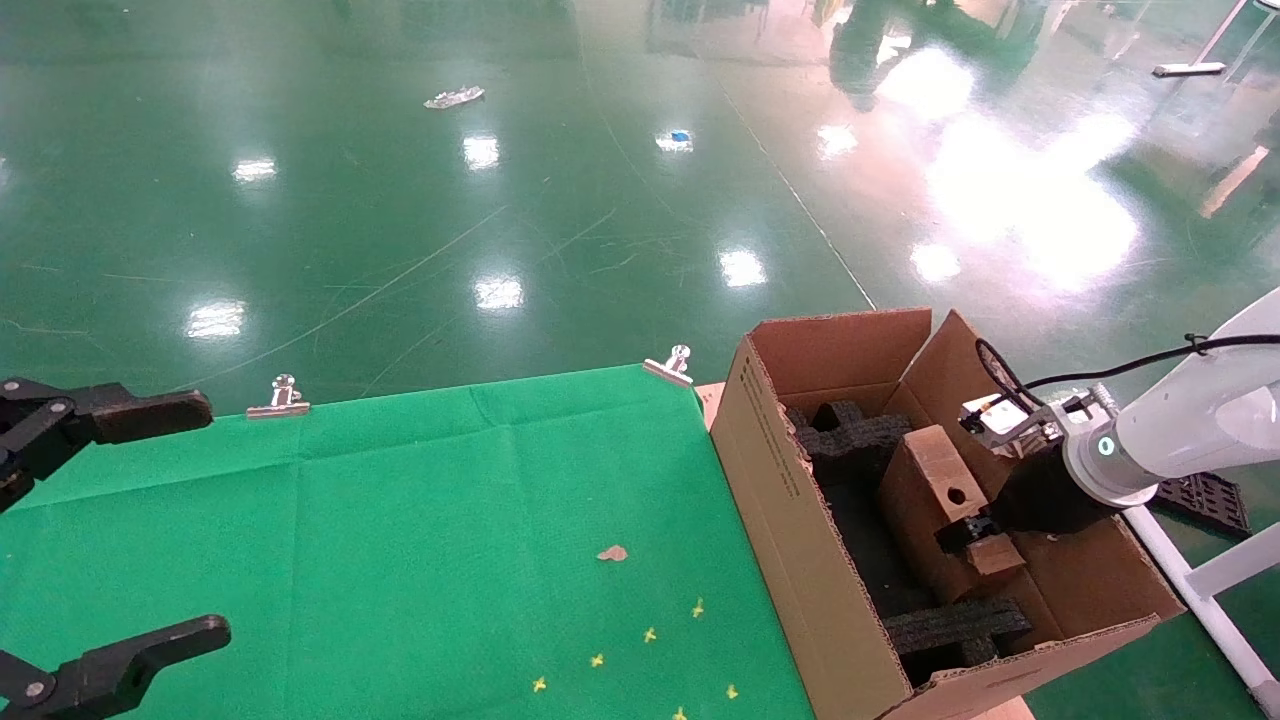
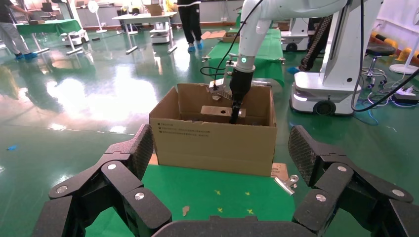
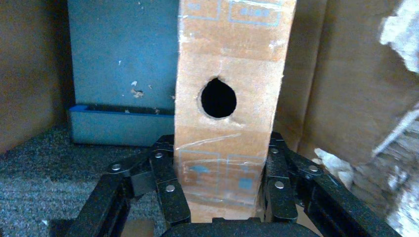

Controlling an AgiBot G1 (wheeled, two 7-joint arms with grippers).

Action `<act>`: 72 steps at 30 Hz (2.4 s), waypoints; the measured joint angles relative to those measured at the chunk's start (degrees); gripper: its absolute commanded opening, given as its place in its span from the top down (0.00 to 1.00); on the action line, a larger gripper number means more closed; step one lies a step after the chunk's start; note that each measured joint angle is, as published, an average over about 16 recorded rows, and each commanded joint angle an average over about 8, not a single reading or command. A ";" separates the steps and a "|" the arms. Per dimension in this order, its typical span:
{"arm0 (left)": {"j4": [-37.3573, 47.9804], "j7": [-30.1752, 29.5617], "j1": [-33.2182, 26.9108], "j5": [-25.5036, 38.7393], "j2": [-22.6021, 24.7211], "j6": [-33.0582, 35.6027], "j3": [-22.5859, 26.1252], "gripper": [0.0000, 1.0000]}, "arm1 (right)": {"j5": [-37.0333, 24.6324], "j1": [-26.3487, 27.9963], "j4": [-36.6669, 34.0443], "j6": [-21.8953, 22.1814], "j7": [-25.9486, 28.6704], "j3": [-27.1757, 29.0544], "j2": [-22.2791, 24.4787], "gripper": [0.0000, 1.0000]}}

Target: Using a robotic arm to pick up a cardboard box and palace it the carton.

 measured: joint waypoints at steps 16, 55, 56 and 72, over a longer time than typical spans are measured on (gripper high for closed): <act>0.00 0.03 -0.01 -0.04 -0.02 -0.02 0.05 0.00 | -0.55 1.36 -1.78 -1.28 -0.82 -0.35 -0.76 0.00; 0.02 0.09 -0.03 -0.14 -0.07 -0.08 0.16 0.00 | 6.96 29.84 5.63 -6.40 -19.06 6.83 7.96 0.00; 0.02 0.09 -0.03 -0.14 -0.07 -0.08 0.17 0.00 | 7.33 29.65 6.22 -6.45 -19.44 7.47 8.22 0.00; 0.07 0.13 -0.06 -0.19 -0.08 -0.08 0.21 0.00 | 12.05 15.37 21.03 -9.44 -22.73 24.59 9.81 0.00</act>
